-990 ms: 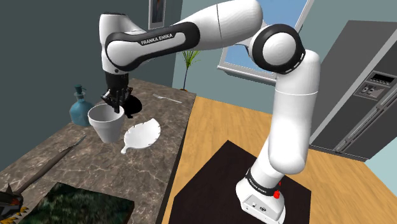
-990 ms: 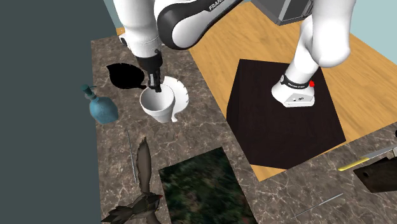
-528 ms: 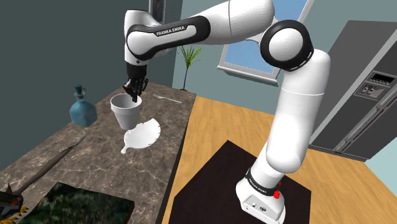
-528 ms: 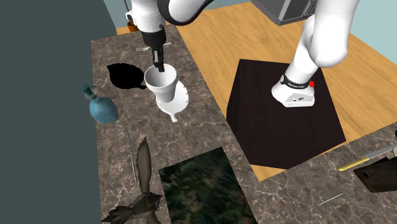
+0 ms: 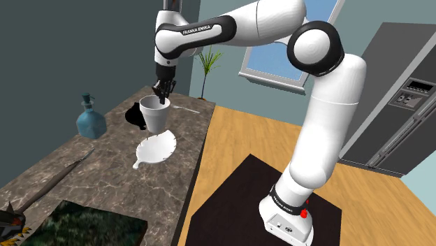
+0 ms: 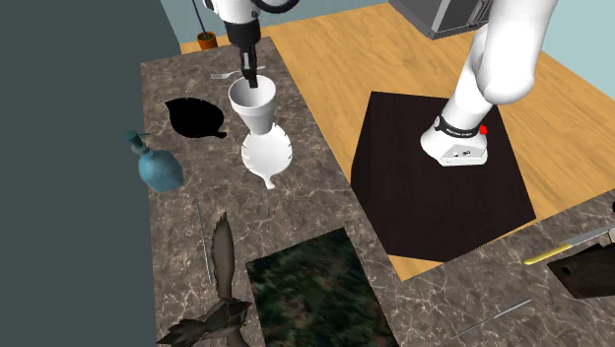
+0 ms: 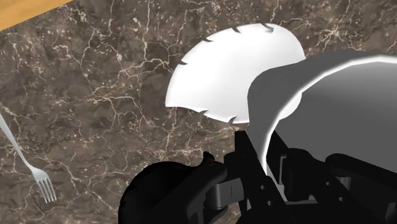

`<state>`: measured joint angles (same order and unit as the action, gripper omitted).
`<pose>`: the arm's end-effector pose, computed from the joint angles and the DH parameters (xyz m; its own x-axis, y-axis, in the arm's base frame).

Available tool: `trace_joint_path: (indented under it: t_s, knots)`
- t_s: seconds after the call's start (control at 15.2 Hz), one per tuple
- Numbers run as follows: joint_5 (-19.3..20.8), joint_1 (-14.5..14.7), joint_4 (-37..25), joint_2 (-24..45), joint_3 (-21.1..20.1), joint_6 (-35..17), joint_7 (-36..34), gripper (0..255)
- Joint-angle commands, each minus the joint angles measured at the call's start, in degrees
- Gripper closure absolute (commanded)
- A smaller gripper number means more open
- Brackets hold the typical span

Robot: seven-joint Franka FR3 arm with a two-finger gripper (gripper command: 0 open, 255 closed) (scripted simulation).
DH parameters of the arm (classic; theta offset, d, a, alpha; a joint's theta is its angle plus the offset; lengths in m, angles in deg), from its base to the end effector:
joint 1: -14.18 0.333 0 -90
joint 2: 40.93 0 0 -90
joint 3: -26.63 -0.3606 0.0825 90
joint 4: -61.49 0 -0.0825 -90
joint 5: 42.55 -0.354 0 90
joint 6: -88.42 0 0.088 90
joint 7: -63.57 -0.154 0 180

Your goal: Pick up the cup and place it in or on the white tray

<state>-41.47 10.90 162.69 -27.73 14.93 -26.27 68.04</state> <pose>0.6023 0.0788 0.4432 0.9742 0.2251 0.0122 0.2254 -0.9739 -0.0283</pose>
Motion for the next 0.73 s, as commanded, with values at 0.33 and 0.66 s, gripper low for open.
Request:
trace_joint_path:
  t_s: [0.33,0.66]
  knots:
    - [0.4,0.0,3.1,1.7,0.2,-4.7,0.1,255]
    - [0.7,0.1,5.0,3.2,0.3,-8.1,-0.1,255]
